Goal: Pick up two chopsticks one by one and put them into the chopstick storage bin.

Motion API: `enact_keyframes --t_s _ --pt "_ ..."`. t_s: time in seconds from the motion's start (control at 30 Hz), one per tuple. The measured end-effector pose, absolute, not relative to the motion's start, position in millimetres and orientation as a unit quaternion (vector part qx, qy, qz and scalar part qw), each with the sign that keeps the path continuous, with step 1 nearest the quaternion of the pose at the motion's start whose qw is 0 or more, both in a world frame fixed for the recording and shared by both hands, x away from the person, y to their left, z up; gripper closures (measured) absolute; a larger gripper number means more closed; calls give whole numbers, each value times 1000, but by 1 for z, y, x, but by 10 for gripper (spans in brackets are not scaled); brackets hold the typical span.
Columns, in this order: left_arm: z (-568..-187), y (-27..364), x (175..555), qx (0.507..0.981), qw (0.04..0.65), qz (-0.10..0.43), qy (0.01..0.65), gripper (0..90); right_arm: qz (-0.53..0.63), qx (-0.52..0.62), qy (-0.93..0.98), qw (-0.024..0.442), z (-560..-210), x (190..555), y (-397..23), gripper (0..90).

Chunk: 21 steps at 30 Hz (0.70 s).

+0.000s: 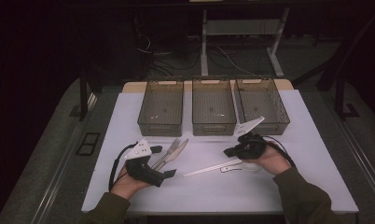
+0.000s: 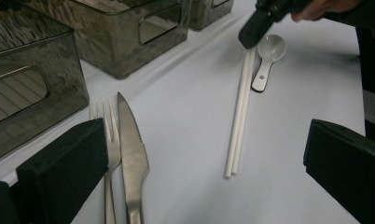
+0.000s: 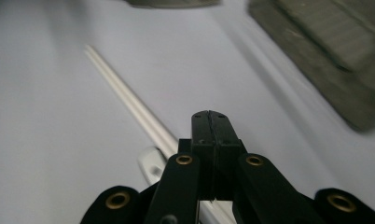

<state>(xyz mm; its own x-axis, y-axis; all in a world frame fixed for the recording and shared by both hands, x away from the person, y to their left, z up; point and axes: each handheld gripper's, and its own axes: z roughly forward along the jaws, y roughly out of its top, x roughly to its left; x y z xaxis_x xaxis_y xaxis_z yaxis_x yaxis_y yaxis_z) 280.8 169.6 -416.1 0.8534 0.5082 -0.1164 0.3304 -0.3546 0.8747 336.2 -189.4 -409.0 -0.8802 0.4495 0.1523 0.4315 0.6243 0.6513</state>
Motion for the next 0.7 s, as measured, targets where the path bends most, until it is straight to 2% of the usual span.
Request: enact_keyframes --t_s 0.27,0.43,0.7 --pt "-416 170 281 818 508 87 257 0 349 157 924 0 -422 311 -137 895" --pt "-416 170 281 818 508 87 256 0 337 143 931 4 -436 305 -109 896" --pt "-416 170 281 818 508 86 256 0 338 142 930 10 -442 309 -97 896"
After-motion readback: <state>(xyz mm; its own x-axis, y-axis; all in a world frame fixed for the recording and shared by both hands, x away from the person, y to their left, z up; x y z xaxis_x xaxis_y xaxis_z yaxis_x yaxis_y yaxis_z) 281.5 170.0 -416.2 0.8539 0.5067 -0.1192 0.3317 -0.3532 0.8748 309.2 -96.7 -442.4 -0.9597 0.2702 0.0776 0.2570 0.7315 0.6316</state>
